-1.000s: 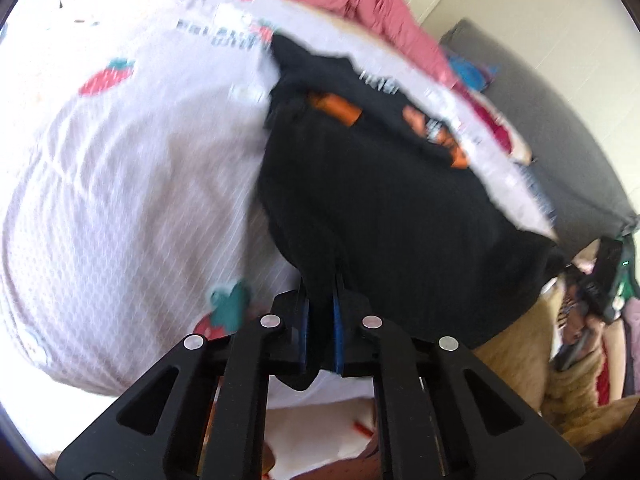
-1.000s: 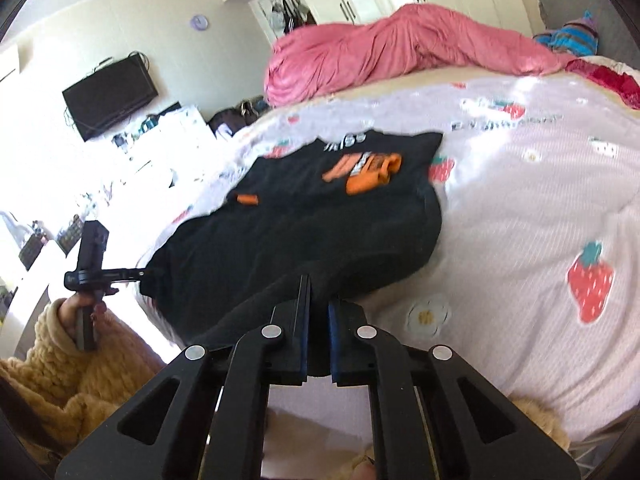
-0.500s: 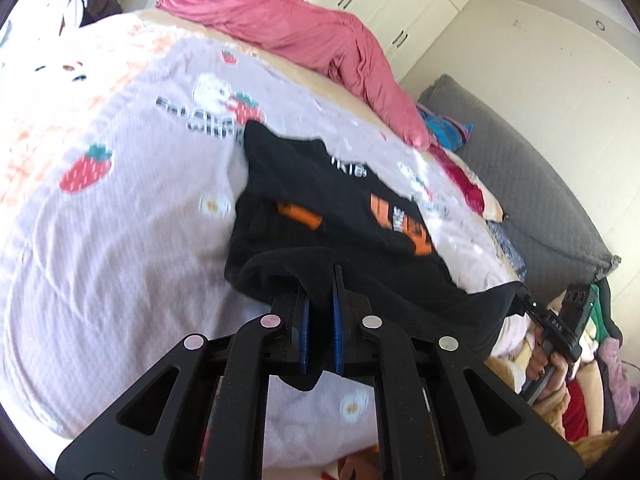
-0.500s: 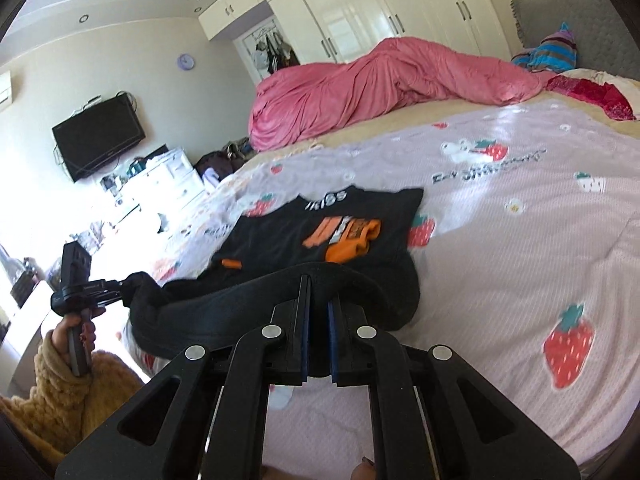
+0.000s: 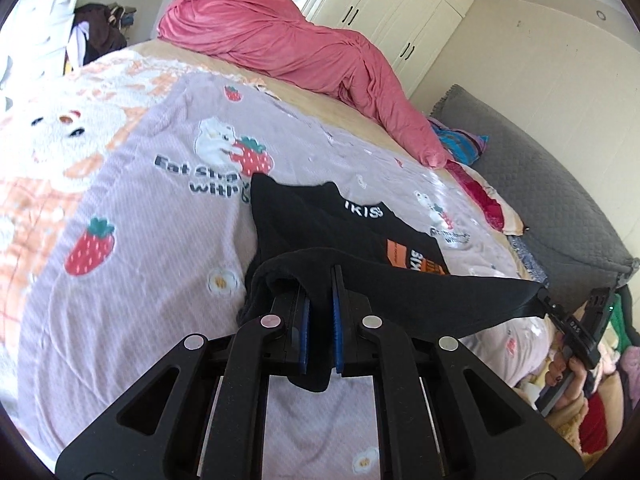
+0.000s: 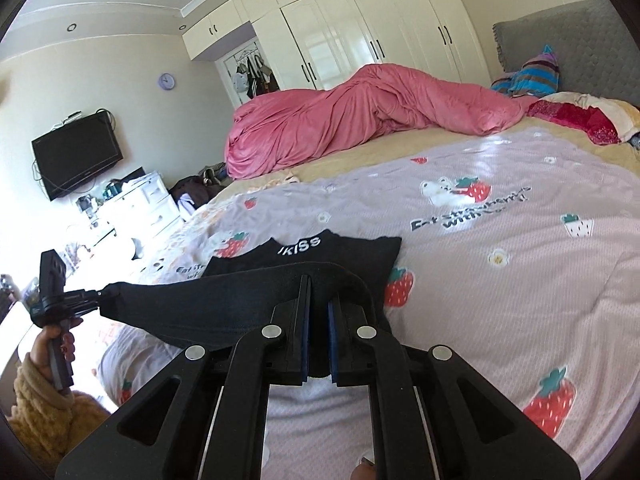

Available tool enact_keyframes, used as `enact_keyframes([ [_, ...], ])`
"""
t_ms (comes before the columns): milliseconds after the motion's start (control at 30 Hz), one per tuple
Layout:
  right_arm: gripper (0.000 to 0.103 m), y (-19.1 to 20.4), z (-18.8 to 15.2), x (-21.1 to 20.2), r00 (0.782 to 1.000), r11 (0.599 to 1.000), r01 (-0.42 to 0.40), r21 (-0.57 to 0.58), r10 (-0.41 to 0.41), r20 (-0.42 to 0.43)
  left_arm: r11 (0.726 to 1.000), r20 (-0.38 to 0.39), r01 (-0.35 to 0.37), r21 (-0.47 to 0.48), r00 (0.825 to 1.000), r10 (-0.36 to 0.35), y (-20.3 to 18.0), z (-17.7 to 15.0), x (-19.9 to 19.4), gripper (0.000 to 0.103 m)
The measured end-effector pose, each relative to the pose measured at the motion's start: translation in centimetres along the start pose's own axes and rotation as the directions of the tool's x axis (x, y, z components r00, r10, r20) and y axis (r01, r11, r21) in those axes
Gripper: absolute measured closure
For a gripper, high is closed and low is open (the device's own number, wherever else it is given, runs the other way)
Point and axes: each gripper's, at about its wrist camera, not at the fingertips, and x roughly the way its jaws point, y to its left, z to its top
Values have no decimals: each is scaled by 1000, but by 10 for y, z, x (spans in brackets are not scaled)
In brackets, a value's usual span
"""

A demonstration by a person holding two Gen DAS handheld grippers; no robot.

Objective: Fold small clothes
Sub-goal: 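Lift the hem with both tools and fold it toward the collar, then lower the folded hem onto the shirt near the collar with both tools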

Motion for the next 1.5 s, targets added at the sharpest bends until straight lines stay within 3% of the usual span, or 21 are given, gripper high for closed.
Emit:
enact_keyframes([
  [433, 97, 3, 32, 36, 998, 999, 45, -31, -44, 39, 995, 20, -92, 31, 996, 91, -3, 37, 36, 100],
  [767, 97, 3, 40, 66, 991, 989, 133, -70, -131, 37, 989, 20, -135, 60, 991, 134, -3, 49, 57, 100],
  [1100, 97, -2, 42, 102, 977, 973, 213, -83, -214, 1, 984, 6, -164, 66, 986, 164, 6, 59, 85, 100],
  [1500, 97, -29, 27, 146, 971, 973, 228, -25, -229, -74, 972, -34, -217, 86, 975, 221, 19, 59, 129, 98],
])
